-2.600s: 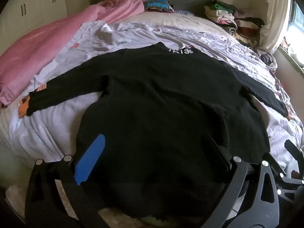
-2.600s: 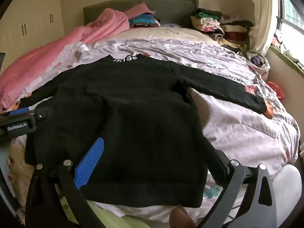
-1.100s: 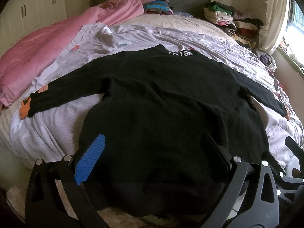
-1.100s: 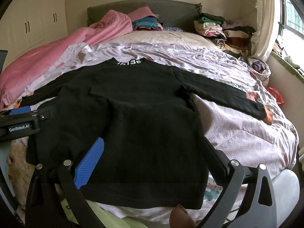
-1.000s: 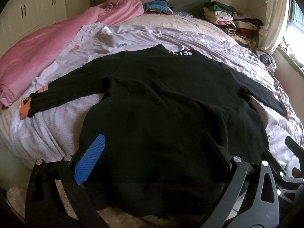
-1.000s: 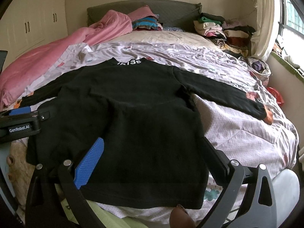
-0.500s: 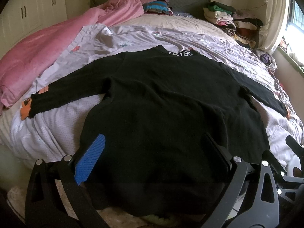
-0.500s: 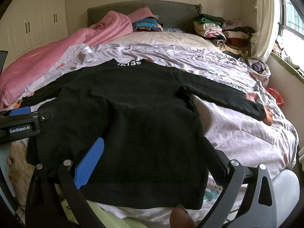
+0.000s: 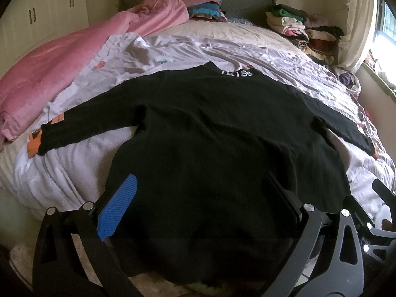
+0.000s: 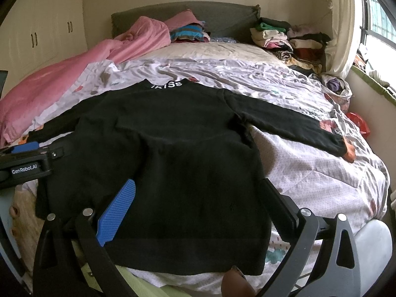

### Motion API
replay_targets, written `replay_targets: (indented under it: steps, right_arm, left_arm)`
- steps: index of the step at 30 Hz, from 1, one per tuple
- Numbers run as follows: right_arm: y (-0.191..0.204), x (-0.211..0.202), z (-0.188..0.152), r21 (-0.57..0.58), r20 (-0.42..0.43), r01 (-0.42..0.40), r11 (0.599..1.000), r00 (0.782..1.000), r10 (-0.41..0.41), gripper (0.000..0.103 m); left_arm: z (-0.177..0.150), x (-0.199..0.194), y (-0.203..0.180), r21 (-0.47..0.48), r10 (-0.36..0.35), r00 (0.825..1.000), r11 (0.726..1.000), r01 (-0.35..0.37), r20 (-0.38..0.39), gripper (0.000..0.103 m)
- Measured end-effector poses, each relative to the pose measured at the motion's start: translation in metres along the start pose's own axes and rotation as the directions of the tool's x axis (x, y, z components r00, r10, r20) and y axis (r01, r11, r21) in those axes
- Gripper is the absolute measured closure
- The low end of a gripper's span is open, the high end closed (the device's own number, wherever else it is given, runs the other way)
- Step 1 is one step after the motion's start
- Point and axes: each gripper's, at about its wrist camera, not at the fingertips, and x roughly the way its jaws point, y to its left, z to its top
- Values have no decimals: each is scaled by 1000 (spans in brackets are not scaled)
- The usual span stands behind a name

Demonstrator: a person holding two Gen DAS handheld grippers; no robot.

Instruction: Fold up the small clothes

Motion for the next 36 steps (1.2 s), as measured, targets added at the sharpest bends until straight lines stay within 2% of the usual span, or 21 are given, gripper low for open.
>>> replay_targets:
  steps: [6, 12, 20, 36]
  right_arm:
    - [-3, 5, 2, 13, -3, 2, 1000, 1000, -2, 4]
    - [-10, 18, 11, 40, -3, 3, 999, 1000, -3, 4]
    - [-21, 37, 25, 70, -6, 1, 998, 1000, 0, 4]
    - [-70, 58, 73, 205, 48, 25, 978, 998, -35, 4]
  left_arm:
    - [19, 0, 7, -10, 0, 1000, 1000, 0, -8, 9]
    - [24, 12, 8, -31, -1, 1000, 1000, 1, -9, 9]
    - [40, 26, 12, -31, 35, 999, 999, -35, -7, 9]
    - [113, 36, 4, -48, 44, 997, 998, -41, 63, 9]
